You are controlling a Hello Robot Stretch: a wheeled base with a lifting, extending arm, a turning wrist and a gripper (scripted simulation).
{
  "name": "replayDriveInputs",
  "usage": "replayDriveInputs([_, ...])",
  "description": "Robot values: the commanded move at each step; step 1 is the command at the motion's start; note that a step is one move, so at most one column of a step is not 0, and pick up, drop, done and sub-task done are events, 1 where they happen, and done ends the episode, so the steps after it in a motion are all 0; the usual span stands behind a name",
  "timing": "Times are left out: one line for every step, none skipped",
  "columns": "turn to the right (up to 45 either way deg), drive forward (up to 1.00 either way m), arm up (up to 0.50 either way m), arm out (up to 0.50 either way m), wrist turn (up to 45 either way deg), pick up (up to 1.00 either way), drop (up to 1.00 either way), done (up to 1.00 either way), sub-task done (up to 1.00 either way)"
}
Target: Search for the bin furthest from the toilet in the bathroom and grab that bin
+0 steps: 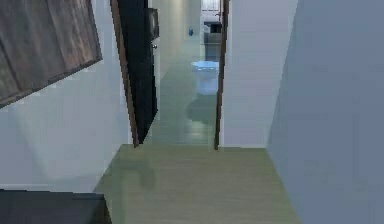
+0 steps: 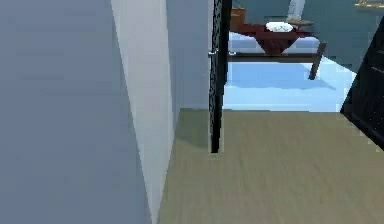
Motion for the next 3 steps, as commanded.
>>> replayDriveInputs([0.0,0.80,0.00,0.00,0.0,0.00,0.00,0.00,0.00])
replayDriveInputs([-9.0,0.00,0.00,0.00,0.0,0.00,0.00,0.00,0.00])
replayDriveInputs([0.0,0.90,0.00,0.00,0.0,0.00,0.00,0.00,0.00])
